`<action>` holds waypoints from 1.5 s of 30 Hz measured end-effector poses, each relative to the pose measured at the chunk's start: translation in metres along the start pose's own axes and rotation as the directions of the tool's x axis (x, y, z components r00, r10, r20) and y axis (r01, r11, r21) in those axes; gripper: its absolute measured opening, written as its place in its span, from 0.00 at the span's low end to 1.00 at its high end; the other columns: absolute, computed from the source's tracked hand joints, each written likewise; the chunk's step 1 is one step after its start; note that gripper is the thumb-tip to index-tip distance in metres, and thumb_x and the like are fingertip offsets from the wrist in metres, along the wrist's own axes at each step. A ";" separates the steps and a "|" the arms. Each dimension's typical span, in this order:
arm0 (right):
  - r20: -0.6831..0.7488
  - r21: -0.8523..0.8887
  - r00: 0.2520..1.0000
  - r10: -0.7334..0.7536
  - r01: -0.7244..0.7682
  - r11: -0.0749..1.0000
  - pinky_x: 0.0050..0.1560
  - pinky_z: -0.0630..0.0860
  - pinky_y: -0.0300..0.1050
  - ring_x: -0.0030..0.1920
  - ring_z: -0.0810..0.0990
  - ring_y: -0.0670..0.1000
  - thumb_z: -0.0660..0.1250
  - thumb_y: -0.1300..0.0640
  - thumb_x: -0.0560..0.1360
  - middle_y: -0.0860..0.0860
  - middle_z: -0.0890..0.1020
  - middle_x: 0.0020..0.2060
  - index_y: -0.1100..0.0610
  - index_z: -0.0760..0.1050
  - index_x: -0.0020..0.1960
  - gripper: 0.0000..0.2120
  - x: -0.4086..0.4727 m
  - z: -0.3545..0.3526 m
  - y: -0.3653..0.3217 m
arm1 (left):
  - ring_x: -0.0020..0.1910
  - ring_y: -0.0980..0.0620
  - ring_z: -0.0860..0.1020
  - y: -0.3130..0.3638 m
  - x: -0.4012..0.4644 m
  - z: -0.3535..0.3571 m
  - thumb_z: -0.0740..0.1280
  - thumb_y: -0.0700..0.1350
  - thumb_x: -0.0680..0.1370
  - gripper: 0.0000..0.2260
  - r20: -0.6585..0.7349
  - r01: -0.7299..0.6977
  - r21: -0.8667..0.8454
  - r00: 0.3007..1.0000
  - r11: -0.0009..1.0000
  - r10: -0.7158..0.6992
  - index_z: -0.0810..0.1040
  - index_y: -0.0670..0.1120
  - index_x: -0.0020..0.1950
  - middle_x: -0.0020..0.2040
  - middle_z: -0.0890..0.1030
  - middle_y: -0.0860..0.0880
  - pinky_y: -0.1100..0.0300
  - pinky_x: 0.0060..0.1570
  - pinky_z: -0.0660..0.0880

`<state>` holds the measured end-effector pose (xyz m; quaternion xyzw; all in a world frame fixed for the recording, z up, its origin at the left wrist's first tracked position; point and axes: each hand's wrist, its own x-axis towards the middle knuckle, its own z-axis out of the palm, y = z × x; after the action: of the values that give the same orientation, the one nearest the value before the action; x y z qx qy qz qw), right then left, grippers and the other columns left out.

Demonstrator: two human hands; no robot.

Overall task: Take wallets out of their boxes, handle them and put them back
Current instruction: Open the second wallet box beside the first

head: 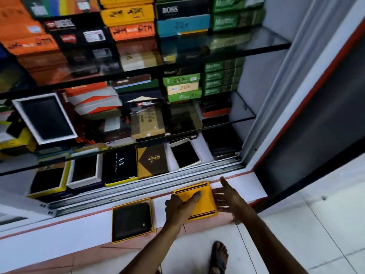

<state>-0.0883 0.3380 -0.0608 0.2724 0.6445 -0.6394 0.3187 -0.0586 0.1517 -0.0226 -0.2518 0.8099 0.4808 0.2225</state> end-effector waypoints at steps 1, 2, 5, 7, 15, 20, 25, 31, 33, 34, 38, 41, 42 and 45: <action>0.007 0.014 1.000 0.009 -0.010 1.000 0.61 0.75 0.56 0.54 0.80 0.59 0.49 0.31 0.76 0.57 0.82 0.52 0.56 0.80 0.51 0.34 0.000 -0.003 -0.001 | 0.64 0.42 0.74 0.001 0.002 0.005 0.65 0.80 0.51 0.48 -0.018 0.055 0.004 0.998 0.998 -0.055 0.74 0.52 0.63 0.62 0.77 0.46 0.47 0.63 0.72; 0.018 0.029 1.000 0.012 -0.012 0.999 0.59 0.76 0.55 0.52 0.82 0.58 0.50 0.30 0.75 0.57 0.83 0.51 0.56 0.82 0.49 0.34 -0.001 -0.006 -0.002 | 0.67 0.40 0.71 0.006 0.000 0.010 0.65 0.80 0.48 0.55 -0.044 0.108 0.007 0.993 0.994 -0.108 0.70 0.50 0.68 0.66 0.74 0.44 0.46 0.65 0.71; 0.094 0.056 0.996 0.001 -0.006 0.998 0.54 0.77 0.50 0.49 0.82 0.54 0.48 0.30 0.76 0.54 0.85 0.46 0.56 0.83 0.46 0.36 -0.001 -0.012 -0.003 | 0.66 0.40 0.69 0.022 -0.013 0.019 0.67 0.79 0.41 0.61 -0.133 0.202 0.068 0.972 0.977 -0.192 0.67 0.46 0.67 0.64 0.71 0.42 0.46 0.64 0.71; 0.102 0.053 0.995 0.000 -0.005 0.999 0.53 0.76 0.49 0.49 0.81 0.54 0.48 0.33 0.78 0.52 0.85 0.43 0.54 0.84 0.42 0.33 -0.003 -0.015 -0.003 | 0.66 0.39 0.70 0.019 -0.012 0.025 0.70 0.77 0.43 0.58 -0.147 0.210 0.060 0.969 0.976 -0.199 0.67 0.46 0.66 0.63 0.71 0.41 0.45 0.63 0.71; -0.173 -0.573 0.896 -0.408 0.246 0.782 0.42 0.77 0.37 0.38 0.84 0.48 0.68 0.60 0.74 0.51 0.87 0.38 0.54 0.86 0.41 0.08 -0.011 -0.009 0.008 | 0.49 0.38 0.82 -0.004 -0.025 -0.024 0.72 0.58 0.62 0.15 -0.077 0.033 -0.411 0.995 0.911 -0.071 0.84 0.48 0.41 0.47 0.84 0.37 0.39 0.51 0.79; -0.214 -0.637 0.844 -0.492 0.261 0.725 0.42 0.80 0.48 0.36 0.85 0.54 0.72 0.58 0.70 0.54 0.86 0.32 0.58 0.85 0.36 0.06 -0.020 -0.014 0.002 | 0.50 0.41 0.78 -0.048 -0.025 -0.058 0.71 0.46 0.74 0.11 -0.120 0.110 -0.567 0.970 0.816 -0.214 0.77 0.44 0.53 0.50 0.80 0.41 0.51 0.39 0.79; -0.176 -0.676 0.832 -0.525 0.285 0.679 0.36 0.75 0.41 0.29 0.79 0.47 0.72 0.59 0.68 0.51 0.83 0.27 0.57 0.84 0.34 0.05 -0.034 -0.007 -0.007 | 0.48 0.42 0.80 -0.065 -0.018 -0.046 0.69 0.41 0.77 0.12 0.033 0.192 -0.561 0.977 0.805 -0.209 0.79 0.41 0.60 0.51 0.83 0.40 0.56 0.36 0.76; -0.221 -0.562 0.850 -0.478 0.290 0.775 0.42 0.85 0.49 0.37 0.87 0.55 0.73 0.68 0.68 0.55 0.87 0.38 0.56 0.80 0.39 0.09 -0.035 0.016 -0.015 | 0.49 0.45 0.75 -0.048 -0.003 -0.016 0.68 0.42 0.75 0.04 0.060 0.214 -0.512 0.975 0.832 -0.214 0.80 0.41 0.45 0.50 0.79 0.37 0.50 0.50 0.74; -0.183 -0.622 0.829 -0.529 0.319 0.715 0.47 0.83 0.43 0.45 0.87 0.55 0.72 0.68 0.71 0.54 0.87 0.41 0.56 0.83 0.40 0.07 -0.033 0.023 -0.014 | 0.50 0.45 0.77 -0.042 -0.003 -0.017 0.69 0.45 0.75 0.04 0.045 0.211 -0.511 0.975 0.833 -0.219 0.78 0.46 0.43 0.50 0.80 0.42 0.47 0.54 0.76; -0.166 -0.658 0.830 -0.533 0.309 0.687 0.50 0.80 0.42 0.48 0.86 0.54 0.71 0.66 0.73 0.55 0.87 0.45 0.58 0.85 0.44 0.06 -0.034 0.028 -0.012 | 0.50 0.45 0.78 -0.041 -0.002 -0.018 0.69 0.46 0.75 0.04 0.041 0.207 -0.517 0.975 0.831 -0.218 0.78 0.46 0.44 0.50 0.81 0.43 0.46 0.55 0.76; -0.117 -0.723 0.877 -0.465 0.246 0.646 0.53 0.79 0.43 0.54 0.84 0.57 0.66 0.60 0.78 0.58 0.85 0.53 0.61 0.84 0.55 0.10 -0.030 0.044 0.002 | 0.50 0.45 0.80 -0.035 -0.003 -0.021 0.69 0.51 0.75 0.12 0.055 0.209 -0.517 0.976 0.830 -0.212 0.78 0.44 0.51 0.49 0.82 0.44 0.51 0.50 0.76; -0.121 -0.723 0.888 -0.444 0.228 0.652 0.58 0.79 0.52 0.58 0.79 0.59 0.65 0.53 0.78 0.59 0.84 0.53 0.62 0.83 0.54 0.14 -0.029 0.052 0.004 | 0.49 0.46 0.79 -0.036 -0.004 -0.021 0.68 0.53 0.75 0.12 0.055 0.194 -0.521 0.980 0.831 -0.194 0.77 0.46 0.50 0.46 0.82 0.47 0.51 0.50 0.76; -0.155 -0.719 0.892 -0.424 0.192 0.668 0.59 0.77 0.53 0.59 0.78 0.59 0.66 0.50 0.77 0.60 0.83 0.53 0.61 0.82 0.54 0.16 -0.029 0.054 0.004 | 0.49 0.46 0.79 -0.036 -0.006 -0.021 0.68 0.54 0.75 0.12 0.057 0.194 -0.526 0.980 0.828 -0.193 0.77 0.46 0.50 0.47 0.82 0.46 0.52 0.49 0.76; -0.280 -0.654 0.864 -0.419 0.148 0.742 0.54 0.78 0.50 0.55 0.79 0.57 0.70 0.39 0.68 0.56 0.82 0.50 0.52 0.81 0.51 0.19 -0.029 0.054 0.001 | 0.50 0.46 0.80 -0.034 -0.008 -0.022 0.67 0.55 0.76 0.14 0.075 0.202 -0.545 0.978 0.814 -0.193 0.77 0.45 0.52 0.49 0.82 0.45 0.55 0.41 0.75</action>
<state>-0.0654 0.2854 -0.0385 0.1780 0.9022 -0.3658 0.1435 -0.0339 0.1198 -0.0315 -0.3839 0.6052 0.6693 0.1959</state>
